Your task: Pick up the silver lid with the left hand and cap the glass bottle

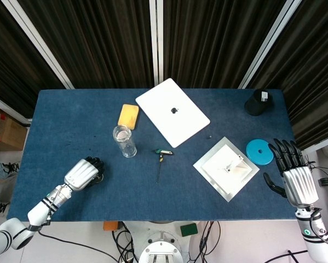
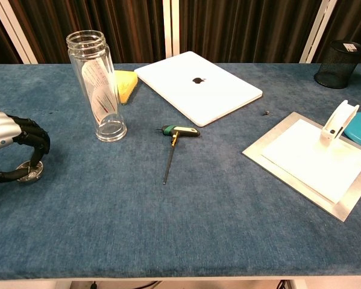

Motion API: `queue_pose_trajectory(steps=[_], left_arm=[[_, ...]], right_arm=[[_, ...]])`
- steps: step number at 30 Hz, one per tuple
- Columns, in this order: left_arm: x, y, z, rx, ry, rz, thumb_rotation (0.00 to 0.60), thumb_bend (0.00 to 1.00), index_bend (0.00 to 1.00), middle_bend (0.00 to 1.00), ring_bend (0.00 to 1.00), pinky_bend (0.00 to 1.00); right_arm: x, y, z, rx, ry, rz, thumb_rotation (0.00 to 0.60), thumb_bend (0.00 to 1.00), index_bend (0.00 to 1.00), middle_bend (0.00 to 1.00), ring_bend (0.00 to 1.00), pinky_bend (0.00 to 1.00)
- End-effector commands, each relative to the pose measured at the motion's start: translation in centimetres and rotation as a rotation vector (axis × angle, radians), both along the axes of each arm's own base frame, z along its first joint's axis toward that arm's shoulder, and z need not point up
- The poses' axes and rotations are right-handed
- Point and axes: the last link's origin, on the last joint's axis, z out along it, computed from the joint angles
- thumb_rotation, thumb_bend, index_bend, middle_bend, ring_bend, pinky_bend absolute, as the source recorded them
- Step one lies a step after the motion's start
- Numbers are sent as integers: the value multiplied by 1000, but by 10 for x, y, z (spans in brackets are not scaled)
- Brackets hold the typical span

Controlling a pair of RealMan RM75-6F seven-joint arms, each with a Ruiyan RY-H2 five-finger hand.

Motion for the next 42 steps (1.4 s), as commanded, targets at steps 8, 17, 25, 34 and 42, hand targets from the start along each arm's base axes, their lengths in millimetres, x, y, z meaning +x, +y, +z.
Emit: queue_pose_trajectory(steps=[8,17,25,34,42], left_arm=[[1,2,0,3,-4,12,600,371,581,368,300,417],[0,2,1,13,-8,17,600,411,595,372,300,417],[1,0,19,62,-31,21,600,415,601,373,300,417],[2,0,72,168,-19,31,600,413,601,373,299,417],[37,26,141,301,7,-20,600,411,602,372,285,417]], right_arm=[[0,0,-1,-3,-2,2,600,327,0,0,0,32],[-1,0,-1,1,2,-1,600,327,0,0,0,32],[1,-1,0,-5,-3,4,600,327,0,0,0,32],[2,-1,-2,-1,-9,16,600,327,0,0,0,32],[3,1,-2,-8,-14,23,600,327,0,0,0,32]])
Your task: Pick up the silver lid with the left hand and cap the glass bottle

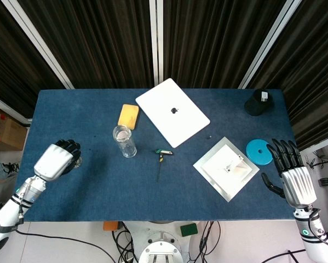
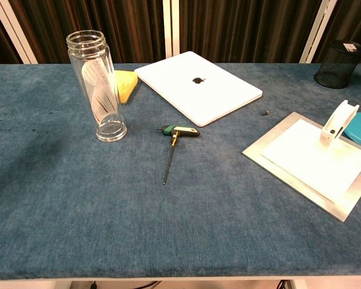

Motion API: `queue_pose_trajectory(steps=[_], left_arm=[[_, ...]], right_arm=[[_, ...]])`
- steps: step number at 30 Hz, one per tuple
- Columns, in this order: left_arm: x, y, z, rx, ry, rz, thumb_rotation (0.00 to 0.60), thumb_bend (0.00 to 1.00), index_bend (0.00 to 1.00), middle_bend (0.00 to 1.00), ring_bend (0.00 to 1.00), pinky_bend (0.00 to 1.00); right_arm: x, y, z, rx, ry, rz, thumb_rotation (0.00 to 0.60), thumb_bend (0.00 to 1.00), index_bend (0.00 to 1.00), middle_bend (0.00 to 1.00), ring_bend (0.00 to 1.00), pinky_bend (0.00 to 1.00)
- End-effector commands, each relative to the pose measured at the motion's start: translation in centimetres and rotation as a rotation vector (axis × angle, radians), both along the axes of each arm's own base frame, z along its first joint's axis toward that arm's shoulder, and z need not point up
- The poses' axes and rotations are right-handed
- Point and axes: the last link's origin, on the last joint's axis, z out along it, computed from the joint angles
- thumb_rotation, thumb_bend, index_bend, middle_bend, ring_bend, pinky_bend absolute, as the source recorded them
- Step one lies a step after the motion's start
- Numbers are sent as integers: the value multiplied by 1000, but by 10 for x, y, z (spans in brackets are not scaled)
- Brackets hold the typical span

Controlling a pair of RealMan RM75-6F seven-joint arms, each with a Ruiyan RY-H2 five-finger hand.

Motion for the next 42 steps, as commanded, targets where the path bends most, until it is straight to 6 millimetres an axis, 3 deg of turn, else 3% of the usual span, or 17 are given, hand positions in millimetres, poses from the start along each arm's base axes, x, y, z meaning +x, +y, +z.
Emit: queue_pose_trajectory(steps=[1,5,9,14,18,27,42], left_arm=[[27,20,39,80,29,-30,600,411,602,372,278,416],[57,37,61,88,44,-22,600,412,595,353,244,412],[100,49,69,55,3,-50,600,412,597,348,237,412],[152,58,55,-20,-17,-123,600,414,597,348,236,411],[175,66,38,-70,-13,-142,600,414,601,347,237,410],[189,92,5,-113,-26,-78,600,415,608,344,237,413],[187,99,-4,-137,18,-41,600,416,611,344,237,412]], right_arm=[[0,0,1,-4,0,-1,600,327,0,0,0,32],[-1,0,2,-9,-3,-3,600,327,0,0,0,32],[-2,-2,2,-7,-4,-9,600,327,0,0,0,32],[-3,-3,2,-5,-7,-14,600,328,0,0,0,32],[-1,-4,6,-15,-7,-3,600,327,0,0,0,32],[-2,-4,15,-34,-16,-8,600,327,0,0,0,32],[-7,-6,14,-27,-16,-22,600,327,0,0,0,32]])
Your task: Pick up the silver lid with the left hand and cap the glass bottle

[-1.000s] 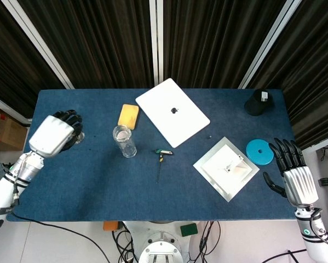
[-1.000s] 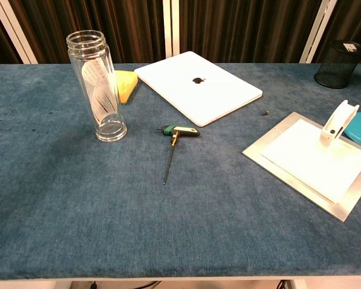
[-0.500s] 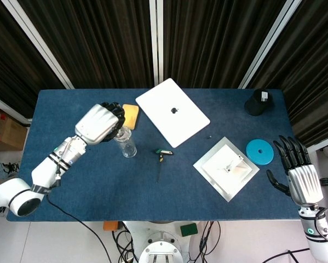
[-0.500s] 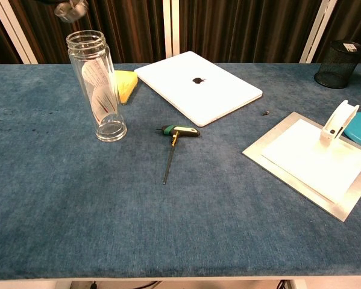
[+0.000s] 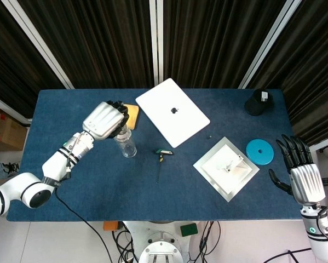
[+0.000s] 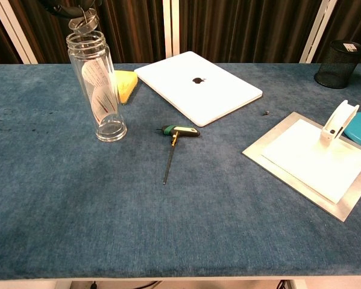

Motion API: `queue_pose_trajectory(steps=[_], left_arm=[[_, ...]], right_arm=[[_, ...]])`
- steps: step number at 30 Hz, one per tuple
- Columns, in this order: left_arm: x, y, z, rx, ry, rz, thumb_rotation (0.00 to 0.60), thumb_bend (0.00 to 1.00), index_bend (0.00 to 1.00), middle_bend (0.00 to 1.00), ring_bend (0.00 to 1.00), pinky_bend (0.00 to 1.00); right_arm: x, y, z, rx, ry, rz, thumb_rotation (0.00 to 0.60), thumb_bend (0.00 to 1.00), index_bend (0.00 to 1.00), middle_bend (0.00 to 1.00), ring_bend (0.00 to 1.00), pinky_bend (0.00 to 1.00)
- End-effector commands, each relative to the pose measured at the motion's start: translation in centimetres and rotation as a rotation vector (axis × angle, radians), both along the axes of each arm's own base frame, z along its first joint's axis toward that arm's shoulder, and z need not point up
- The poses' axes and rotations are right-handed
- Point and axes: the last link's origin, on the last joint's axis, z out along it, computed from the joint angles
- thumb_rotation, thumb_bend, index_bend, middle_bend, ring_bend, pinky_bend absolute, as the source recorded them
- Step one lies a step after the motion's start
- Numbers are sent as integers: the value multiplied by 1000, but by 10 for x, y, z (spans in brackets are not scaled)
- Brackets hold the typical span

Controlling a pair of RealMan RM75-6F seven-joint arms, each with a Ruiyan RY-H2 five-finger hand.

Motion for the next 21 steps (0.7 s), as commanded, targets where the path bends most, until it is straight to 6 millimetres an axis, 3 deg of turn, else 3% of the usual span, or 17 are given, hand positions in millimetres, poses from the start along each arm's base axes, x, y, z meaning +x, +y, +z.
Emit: queue_pose_trajectory(steps=[1,21], left_arm=[[0,0,-1,-11,24,0,600,416,611,344,237,411],[8,7,-6,-30,135,-11,600,423,618,329,237,375]], right_arm=[[0,0,-1,1,0,-2,600,327,0,0,0,32],[-6,-1,-2,7,-5,-18,600,328,0,0,0,32]])
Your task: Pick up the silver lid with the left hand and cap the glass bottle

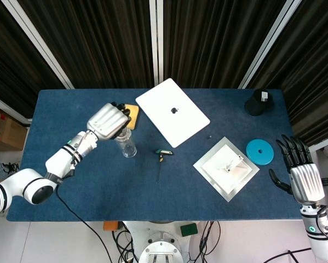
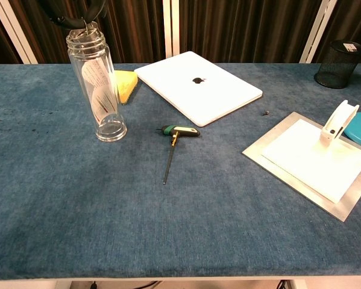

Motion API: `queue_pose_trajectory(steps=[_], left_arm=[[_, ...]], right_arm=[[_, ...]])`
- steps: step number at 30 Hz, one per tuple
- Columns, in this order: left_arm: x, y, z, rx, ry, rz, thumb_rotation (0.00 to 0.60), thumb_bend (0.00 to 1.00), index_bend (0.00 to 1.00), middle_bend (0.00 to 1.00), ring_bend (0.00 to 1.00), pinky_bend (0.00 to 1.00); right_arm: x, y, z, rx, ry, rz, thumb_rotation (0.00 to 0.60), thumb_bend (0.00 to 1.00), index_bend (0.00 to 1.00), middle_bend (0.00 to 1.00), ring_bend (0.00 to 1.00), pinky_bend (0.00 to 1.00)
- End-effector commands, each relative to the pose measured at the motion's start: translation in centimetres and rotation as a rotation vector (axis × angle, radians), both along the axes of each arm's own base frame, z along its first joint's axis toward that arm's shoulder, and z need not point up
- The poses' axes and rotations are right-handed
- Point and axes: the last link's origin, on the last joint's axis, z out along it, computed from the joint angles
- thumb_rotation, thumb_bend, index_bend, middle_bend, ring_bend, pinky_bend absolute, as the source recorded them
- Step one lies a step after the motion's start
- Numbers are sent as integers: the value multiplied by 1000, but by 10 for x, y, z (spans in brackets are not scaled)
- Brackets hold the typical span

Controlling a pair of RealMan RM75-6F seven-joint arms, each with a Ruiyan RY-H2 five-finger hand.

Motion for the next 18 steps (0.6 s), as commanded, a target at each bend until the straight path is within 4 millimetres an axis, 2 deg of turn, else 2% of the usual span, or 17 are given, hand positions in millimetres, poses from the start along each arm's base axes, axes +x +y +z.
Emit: queue_pose_trajectory(steps=[1,8,18], left_arm=[[2,1,1,-4,11,4,600,423,621,329,237,372],[6,-1,7,-14,73,8,600,425,630,329,237,353],[4,-2,2,-16,108,17,600,427,629,329,237,345]], right_arm=[[-1,0,0,-2,-1,-3,600,328,0,0,0,32],[-2,0,0,3,-5,-4,600,328,0,0,0,32],[-5,1,-1,5,-7,-9,600,327,0,0,0,32]])
